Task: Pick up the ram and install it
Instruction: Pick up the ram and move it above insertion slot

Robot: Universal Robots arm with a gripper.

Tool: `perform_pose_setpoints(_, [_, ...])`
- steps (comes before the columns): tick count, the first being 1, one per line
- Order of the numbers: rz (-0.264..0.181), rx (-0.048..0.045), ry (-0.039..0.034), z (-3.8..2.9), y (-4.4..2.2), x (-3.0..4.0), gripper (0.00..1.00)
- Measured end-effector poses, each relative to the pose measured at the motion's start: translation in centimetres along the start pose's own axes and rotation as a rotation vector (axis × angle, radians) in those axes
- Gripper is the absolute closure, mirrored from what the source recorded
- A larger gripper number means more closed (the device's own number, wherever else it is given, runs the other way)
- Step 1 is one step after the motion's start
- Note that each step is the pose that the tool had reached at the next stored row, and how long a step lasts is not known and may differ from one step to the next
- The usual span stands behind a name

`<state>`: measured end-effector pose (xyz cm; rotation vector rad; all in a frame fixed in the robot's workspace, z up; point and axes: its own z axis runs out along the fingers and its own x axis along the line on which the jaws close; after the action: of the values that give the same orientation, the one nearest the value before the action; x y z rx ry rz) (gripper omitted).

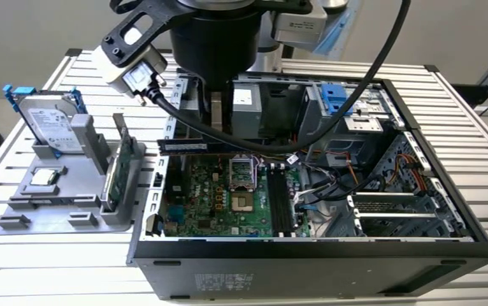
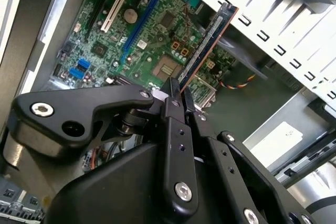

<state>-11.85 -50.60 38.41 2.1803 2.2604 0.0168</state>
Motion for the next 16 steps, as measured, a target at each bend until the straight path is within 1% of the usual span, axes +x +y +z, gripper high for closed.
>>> perform_pose_setpoints(8, [0.000, 0.0000, 0.0000, 0.00, 0.82, -0.03, 1.00])
perform_pose_setpoints(16, [0.000, 0.0000, -0.0001, 0.01, 1.24, -0.05, 1.00])
